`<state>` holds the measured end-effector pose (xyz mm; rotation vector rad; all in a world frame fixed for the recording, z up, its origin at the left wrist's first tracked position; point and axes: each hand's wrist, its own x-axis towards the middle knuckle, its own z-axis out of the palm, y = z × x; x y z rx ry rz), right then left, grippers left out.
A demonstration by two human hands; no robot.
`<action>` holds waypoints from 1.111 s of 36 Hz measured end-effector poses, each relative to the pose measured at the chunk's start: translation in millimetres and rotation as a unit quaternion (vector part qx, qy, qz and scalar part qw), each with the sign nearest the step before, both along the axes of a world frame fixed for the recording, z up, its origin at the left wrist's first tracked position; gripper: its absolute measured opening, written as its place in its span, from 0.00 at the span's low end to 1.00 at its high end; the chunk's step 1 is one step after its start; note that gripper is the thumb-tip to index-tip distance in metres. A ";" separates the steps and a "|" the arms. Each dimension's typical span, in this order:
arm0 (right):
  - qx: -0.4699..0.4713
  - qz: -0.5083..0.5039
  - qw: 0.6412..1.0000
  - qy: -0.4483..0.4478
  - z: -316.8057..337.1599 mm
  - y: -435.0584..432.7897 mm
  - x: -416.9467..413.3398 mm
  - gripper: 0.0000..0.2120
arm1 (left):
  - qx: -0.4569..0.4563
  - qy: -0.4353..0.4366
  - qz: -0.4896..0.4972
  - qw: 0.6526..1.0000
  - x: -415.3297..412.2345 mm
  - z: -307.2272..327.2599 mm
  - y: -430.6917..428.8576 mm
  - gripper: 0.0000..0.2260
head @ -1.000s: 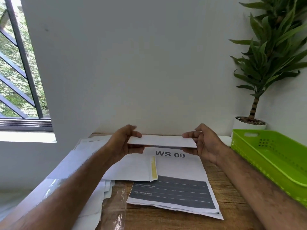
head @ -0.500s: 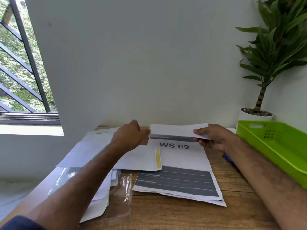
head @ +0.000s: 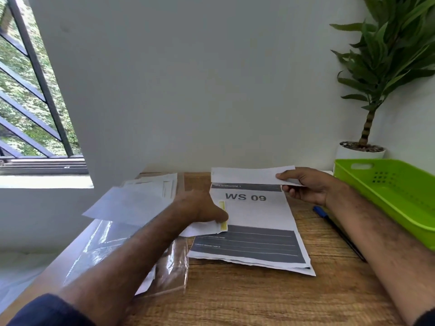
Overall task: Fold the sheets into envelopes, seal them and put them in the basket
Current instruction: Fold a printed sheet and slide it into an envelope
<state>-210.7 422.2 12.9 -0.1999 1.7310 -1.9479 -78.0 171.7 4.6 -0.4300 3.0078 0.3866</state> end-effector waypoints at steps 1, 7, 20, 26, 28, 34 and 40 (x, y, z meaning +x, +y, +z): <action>0.004 0.003 1.000 0.001 0.2 1.1 0.3 0.09 | 0.000 -0.004 0.001 1.000 -0.8 -0.9 0.9 0.28; -0.001 0.014 1.000 -0.004 2.5 6.1 0.6 0.10 | -0.027 -0.001 -0.013 1.000 -0.9 -3.1 5.5 0.27; 0.144 0.076 0.986 0.021 4.4 19.1 2.7 0.09 | 0.136 0.031 0.016 0.990 -6.8 10.0 -15.3 0.11; 0.204 0.075 0.975 0.044 6.7 11.0 2.0 0.12 | 0.183 0.002 0.006 0.983 -7.5 12.7 -23.0 0.08; 0.214 0.056 0.974 0.059 6.8 8.6 1.2 0.13 | 0.197 -0.010 -0.002 0.980 -6.4 13.6 -25.4 0.08; 0.201 0.008 0.975 0.097 12.6 -2.3 4.4 0.13 | 0.218 -0.025 -0.020 0.976 -5.5 14.6 -29.6 0.09; 0.204 -0.058 0.966 0.150 12.4 -34.6 25.0 0.10 | 0.167 0.039 -0.040 0.984 -6.3 13.2 -24.0 0.14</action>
